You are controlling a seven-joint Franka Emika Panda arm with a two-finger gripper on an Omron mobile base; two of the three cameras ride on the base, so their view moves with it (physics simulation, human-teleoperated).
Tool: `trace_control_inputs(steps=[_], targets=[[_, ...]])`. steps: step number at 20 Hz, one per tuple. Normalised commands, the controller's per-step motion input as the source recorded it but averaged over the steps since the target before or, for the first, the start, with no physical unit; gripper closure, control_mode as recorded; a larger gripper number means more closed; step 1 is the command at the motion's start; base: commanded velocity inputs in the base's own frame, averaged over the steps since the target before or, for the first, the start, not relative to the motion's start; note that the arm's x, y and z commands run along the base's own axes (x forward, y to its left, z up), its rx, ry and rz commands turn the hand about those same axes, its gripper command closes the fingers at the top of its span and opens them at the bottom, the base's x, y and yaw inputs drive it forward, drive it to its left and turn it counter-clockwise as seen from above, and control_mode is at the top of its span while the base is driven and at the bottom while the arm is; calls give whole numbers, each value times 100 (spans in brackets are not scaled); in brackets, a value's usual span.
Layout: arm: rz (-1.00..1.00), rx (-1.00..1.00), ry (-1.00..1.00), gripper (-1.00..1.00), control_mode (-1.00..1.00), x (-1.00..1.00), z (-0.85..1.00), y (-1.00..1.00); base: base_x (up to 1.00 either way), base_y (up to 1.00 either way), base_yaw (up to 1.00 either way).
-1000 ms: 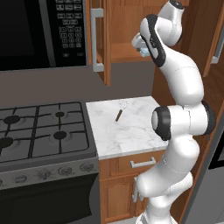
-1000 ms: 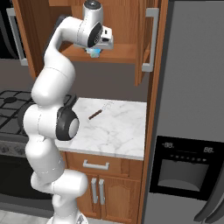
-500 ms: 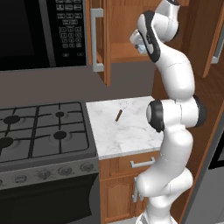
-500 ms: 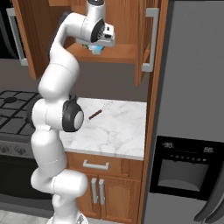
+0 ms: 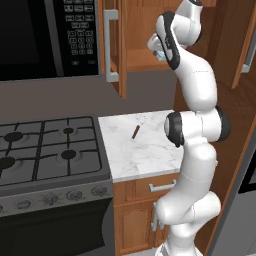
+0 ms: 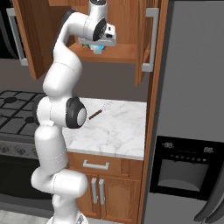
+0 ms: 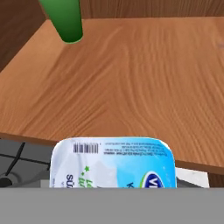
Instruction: Pick the bar and yogurt from the counter and place them in the cabinets closest to them.
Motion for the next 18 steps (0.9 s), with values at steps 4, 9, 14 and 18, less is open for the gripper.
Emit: trace_control_inputs(steps=[4, 9, 14, 18], targets=[[0, 0, 0, 100, -100, 17, -10, 0, 0, 0, 0], [0, 0, 0, 100, -100, 21, -7, 0, 0, 0, 0], [0, 0, 0, 100, -100, 30, -3, 0, 0, 0, 0], [0, 0, 0, 100, -100, 37, 0, 0, 0, 0, 0]])
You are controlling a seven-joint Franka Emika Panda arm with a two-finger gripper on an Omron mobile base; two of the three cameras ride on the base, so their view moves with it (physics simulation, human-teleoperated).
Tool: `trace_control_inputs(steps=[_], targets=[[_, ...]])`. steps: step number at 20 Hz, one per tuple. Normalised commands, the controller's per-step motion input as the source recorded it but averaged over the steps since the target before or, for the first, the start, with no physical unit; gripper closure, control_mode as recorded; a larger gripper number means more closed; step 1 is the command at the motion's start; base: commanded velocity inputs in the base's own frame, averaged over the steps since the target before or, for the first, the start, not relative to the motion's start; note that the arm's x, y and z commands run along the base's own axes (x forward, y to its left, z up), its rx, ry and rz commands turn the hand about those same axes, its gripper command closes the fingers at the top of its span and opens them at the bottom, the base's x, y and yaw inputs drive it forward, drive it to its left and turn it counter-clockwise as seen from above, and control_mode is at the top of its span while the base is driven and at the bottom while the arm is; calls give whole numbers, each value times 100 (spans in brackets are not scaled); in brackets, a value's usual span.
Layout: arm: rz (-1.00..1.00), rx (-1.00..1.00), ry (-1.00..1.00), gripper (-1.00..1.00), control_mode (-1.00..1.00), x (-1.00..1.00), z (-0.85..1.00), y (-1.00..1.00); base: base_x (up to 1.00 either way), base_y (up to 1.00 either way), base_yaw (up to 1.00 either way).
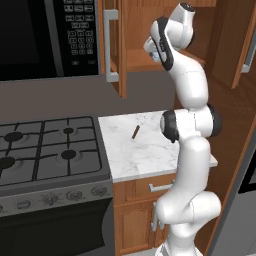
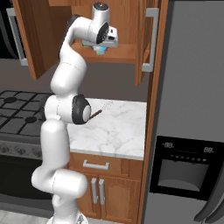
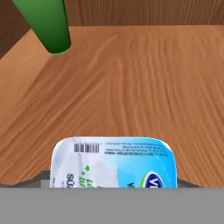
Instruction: Pick the bar and yogurt from the counter and place them in the cabinets closest to them.
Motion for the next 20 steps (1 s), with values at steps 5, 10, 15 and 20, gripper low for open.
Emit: trace_control_inputs(steps=[5, 10, 15, 20], targets=[[0, 0, 0, 100, -100, 42, 0, 0, 0, 0, 0], [0, 0, 1, 100, -100, 40, 0, 0, 0, 0, 0], [0, 0, 3, 100, -100, 37, 0, 0, 0, 0, 0], [0, 0, 4, 100, -100, 29, 0, 0, 0, 0, 0]])
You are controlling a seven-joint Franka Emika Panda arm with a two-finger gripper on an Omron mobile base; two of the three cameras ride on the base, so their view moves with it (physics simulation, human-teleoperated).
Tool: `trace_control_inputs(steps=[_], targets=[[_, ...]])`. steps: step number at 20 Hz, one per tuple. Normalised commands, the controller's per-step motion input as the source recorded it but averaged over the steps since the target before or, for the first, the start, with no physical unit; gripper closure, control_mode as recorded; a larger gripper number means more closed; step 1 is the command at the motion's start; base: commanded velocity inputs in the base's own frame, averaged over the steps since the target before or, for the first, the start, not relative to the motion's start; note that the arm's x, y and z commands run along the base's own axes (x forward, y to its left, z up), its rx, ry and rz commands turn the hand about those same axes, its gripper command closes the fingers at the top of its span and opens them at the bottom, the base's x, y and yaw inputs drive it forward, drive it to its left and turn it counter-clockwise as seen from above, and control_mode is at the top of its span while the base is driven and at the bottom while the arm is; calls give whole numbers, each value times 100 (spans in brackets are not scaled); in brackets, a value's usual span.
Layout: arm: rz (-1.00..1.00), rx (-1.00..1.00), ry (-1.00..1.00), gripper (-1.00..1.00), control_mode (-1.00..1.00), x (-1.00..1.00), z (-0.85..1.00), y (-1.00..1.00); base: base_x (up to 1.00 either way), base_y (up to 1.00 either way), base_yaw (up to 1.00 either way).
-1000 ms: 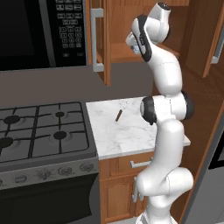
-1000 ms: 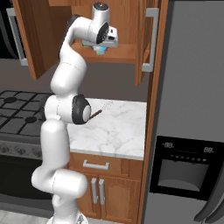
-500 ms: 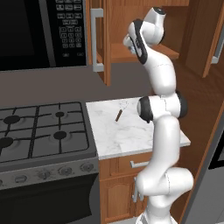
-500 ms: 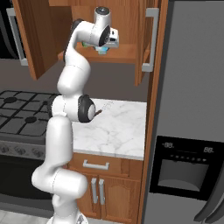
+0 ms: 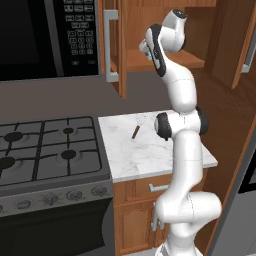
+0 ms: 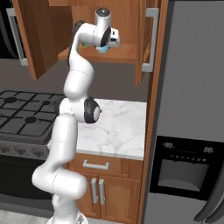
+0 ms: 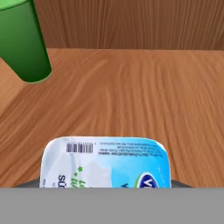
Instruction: Pick the bar and yogurt from the counter and place them in the cabinets closest to them.
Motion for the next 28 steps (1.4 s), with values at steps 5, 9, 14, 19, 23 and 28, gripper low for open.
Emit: trace_control_inputs(steps=[5, 9, 14, 19, 23, 28], targets=[[0, 0, 0, -100, -100, 2, 0, 0, 0, 0, 0], [-1, 2, -2, -100, -100, 0, 21, 0, 0, 0, 0], [-1, 3, 0, -100, -100, -4, 59, -1, 0, 0, 0], [0, 1, 0, -100, -100, -20, 55, -9, 0, 0, 0], [0, 0, 0, -100, -100, -75, 12, -28, 0, 0, 0], [2, -2, -5, -100, -100, -100, -18, -34, 0, 0, 0]])
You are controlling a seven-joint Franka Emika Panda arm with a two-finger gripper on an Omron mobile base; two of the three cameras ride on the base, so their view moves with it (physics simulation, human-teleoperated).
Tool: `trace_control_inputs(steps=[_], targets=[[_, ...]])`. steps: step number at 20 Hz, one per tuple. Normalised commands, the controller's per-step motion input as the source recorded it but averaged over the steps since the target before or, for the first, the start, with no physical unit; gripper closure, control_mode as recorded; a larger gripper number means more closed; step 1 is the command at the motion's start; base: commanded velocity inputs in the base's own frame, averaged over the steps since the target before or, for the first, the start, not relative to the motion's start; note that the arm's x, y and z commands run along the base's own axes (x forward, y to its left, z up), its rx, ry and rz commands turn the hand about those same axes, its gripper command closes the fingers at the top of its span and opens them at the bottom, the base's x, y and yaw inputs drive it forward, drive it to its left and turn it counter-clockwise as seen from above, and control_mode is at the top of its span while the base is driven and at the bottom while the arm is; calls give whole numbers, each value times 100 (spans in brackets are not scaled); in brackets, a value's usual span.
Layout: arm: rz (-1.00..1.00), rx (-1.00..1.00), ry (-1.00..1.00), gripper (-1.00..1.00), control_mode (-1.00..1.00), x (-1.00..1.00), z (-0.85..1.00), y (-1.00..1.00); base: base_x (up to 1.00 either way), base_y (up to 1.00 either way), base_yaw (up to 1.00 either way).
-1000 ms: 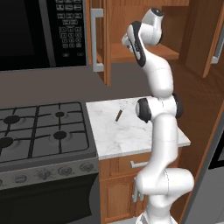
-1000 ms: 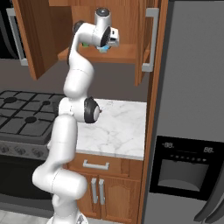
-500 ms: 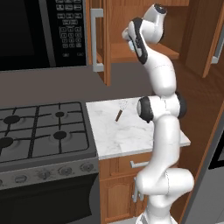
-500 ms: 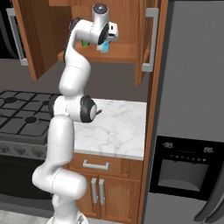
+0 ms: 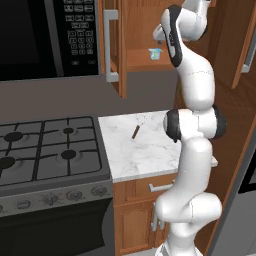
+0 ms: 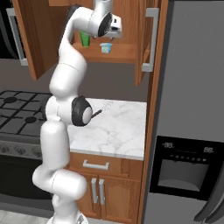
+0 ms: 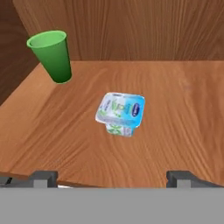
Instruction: Pick the bar and yogurt from the counter and place them in the cabinets closest to them.
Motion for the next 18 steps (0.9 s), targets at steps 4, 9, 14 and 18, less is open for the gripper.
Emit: trace_control_inputs(steps=[4, 9, 14, 18], targets=[[1, -3, -5, -100, -100, -100, -16, -30, 0, 0, 0], [0, -9, -1, -100, -100, -100, -23, -6, 0, 0, 0], [1, -11, 0, -100, -100, -100, -38, 0, 0, 0, 0], [0, -11, -3, -100, -100, -100, -51, 0, 0, 0, 0]])
